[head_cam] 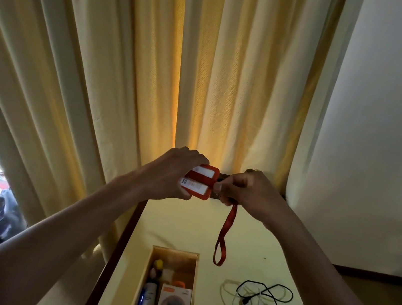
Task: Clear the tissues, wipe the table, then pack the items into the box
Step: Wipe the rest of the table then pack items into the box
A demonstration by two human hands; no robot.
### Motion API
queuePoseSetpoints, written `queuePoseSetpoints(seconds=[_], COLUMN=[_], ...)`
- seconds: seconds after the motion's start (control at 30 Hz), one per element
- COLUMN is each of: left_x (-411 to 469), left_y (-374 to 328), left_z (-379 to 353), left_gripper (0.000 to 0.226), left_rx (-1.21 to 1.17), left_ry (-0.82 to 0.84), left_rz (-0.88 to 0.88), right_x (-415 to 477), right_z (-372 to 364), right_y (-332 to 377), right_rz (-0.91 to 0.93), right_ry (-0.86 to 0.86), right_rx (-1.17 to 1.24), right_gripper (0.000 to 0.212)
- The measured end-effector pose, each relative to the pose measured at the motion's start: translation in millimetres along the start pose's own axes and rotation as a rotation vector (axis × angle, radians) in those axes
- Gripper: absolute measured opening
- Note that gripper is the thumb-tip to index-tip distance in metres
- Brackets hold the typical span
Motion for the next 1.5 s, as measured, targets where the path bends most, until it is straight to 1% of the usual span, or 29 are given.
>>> queuePoseSetpoints(seconds=[0.1, 0.17, 0.27, 0.3, 0.37, 0.4, 0.43, 0.5, 0.53, 0.6, 0.7, 0.8, 0.9, 1.0, 1.07, 1.2, 1.3, 1.4, 1.5], left_x=[-7.9, -14.2, -22.3, -24.1, -25.5, -24.8, -22.5, -14.9, -10.6, -3.8, 0.2, -1.1, -1.8, -1.7, -1.2, 0.3, 0.8, 2.2, 3.3], left_y=[-1.5, -0.7, -0.4, -2.3, -9.7, -13.6, -17.1, -22.3, -24.0, -27.0, -23.9, -21.3, -21.9, -22.6, -22.6, -19.3, -19.4, -23.0, -26.5], left_z=[-4.1, -9.2, -13.4, -15.6, -25.0, -31.3, -37.8, -45.6, -46.0, -42.6, -43.7, -42.3, -38.5, -35.3, -29.9, -19.1, -18.2, -18.4, -16.1], left_gripper=[0.078, 0.076, 0.062, 0.058, 0.05, 0.049, 0.049, 0.057, 0.06, 0.055, 0.046, 0.039, 0.035, 0.033, 0.033, 0.04, 0.039, 0.035, 0.033], left_rx=[-0.12, -0.272, -0.63, -0.777, -1.055, -1.179, -1.305, -1.533, -1.621, -1.731, -1.756, -1.756, -1.79, -1.783, -1.775, -1.753, -1.753, -1.758, -1.768], left_ry=[0.033, 0.018, -0.05, -0.085, -0.175, -0.23, -0.287, -0.39, -0.434, -0.497, -0.512, -0.541, -0.528, -0.522, -0.547, -0.567, -0.545, -0.541, -0.545], left_rz=[0.071, 0.122, 0.207, 0.23, 0.262, 0.291, 0.329, 0.373, 0.378, 0.391, 0.397, 0.332, 0.277, 0.26, 0.258, 0.253, 0.245, 0.23, 0.211], right_x=[-2.9, -6.3, -12.9, -13.6, -14.2, -13.7, -13.0, -11.6, -11.4, -12.7, -16.9, -20.3, -22.8, -25.0, -26.4, -29.1, -29.5, -28.8, -27.7], right_z=[-7.9, -9.8, -12.9, -15.8, -25.0, -30.8, -36.8, -47.7, -52.1, -58.0, -60.7, -63.6, -67.6, -69.1, -69.8, -68.6, -67.6, -67.2, -66.7], right_y=[-8.3, -13.5, -16.9, -16.5, -15.1, -14.1, -13.2, -14.2, -15.5, -17.6, -18.9, -23.2, -29.2, -31.5, -32.2, -32.1, -28.9, -26.1, -26.6], right_rz=[-0.027, -0.044, -0.077, -0.092, -0.119, -0.125, -0.128, -0.13, -0.127, -0.116, -0.106, -0.124, -0.141, -0.123, -0.1, -0.05, -0.026, -0.031, -0.022], right_ry=[0.009, 0.013, 0.014, 0.012, 0.013, 0.01, -0.002, -0.044, -0.062, -0.074, -0.08, -0.086, -0.053, -0.029, -0.029, -0.045, 0.014, 0.064, 0.05], right_rx=[0.046, 0.131, 0.316, 0.363, 0.436, 0.458, 0.468, 0.475, 0.475, 0.472, 0.485, 0.489, 0.567, 0.619, 0.647, 0.687, 0.728, 0.662, 0.642], right_gripper=[0.016, 0.02, 0.025, 0.031, 0.043, 0.044, 0.039, 0.025, 0.021, 0.02, 0.018, 0.017, 0.015, 0.014, 0.015, 0.017, 0.012, 0.009, 0.009])
Point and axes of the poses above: each hand's wrist, its own x-axis towards the middle knuckle, its own z-axis out of the back of the hand, y = z × x, the point moved 2 cm from there along x, towards the middle knuckle, and after that the axes turned 6 degrees about -z, right-handed, at the moved point
